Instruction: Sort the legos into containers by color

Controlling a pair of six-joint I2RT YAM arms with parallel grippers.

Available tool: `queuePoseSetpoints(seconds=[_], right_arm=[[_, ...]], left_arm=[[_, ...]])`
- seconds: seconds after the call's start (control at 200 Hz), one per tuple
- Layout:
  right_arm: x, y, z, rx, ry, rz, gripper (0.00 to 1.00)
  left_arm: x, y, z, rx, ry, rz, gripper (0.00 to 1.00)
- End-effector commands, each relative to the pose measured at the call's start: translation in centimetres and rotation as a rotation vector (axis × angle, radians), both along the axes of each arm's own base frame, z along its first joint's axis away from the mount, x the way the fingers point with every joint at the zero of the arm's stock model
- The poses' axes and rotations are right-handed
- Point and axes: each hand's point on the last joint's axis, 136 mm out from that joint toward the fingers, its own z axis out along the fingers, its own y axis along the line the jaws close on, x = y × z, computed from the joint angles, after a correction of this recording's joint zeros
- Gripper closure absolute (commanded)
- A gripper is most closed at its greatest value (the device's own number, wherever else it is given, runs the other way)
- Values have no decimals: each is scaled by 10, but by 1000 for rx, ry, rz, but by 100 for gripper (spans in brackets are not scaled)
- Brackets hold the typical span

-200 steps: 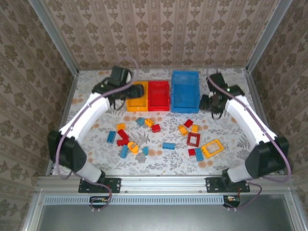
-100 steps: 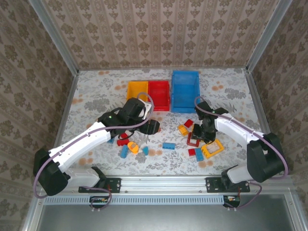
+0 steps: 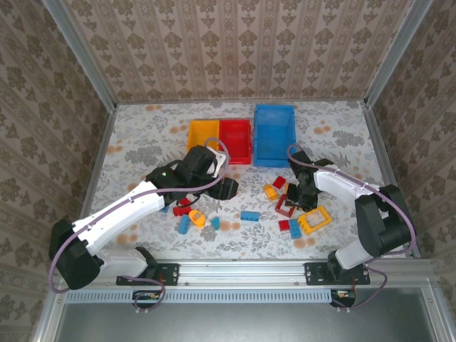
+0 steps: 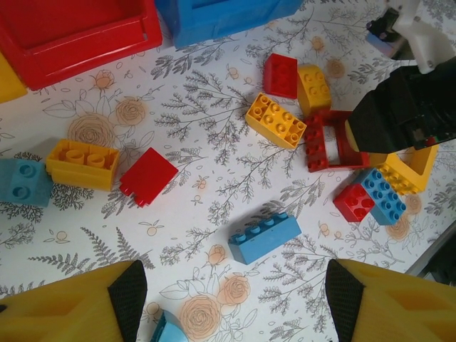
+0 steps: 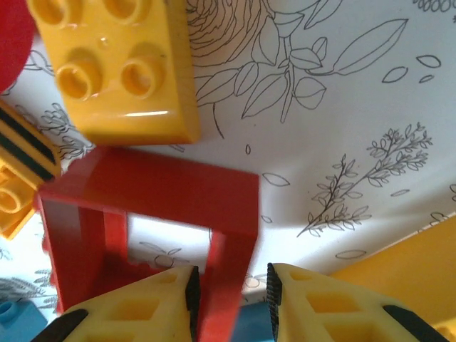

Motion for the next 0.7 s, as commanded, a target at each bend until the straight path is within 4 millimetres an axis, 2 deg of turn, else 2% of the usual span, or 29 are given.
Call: queuePoseSetpoints(seconds=[0.0,0.155,0.3,0.435,0.56,0.695], right_arm=[[2,-7,-2,-37,-3,-4,66],[5,-8,4,-34,-34,-9,64],[3,-7,-11,-18,-1,-38,74],[10,-8,-6,-21,-39,-67,83],[24,-11,19,-42,-121,-66,95],[51,-11,73,-57,-261,-37,97]], left_arm=[[0,-5,8,-23,-25,-15,29],[1,-6,7,-21,-21,-13,29],[3,-8,8,-23,-22,-13,30],[5,-9,8,-23,-24,-6,30],[9,-9,12,-27,-37,10,30],[17,-8,28,-37,-76,43,31]])
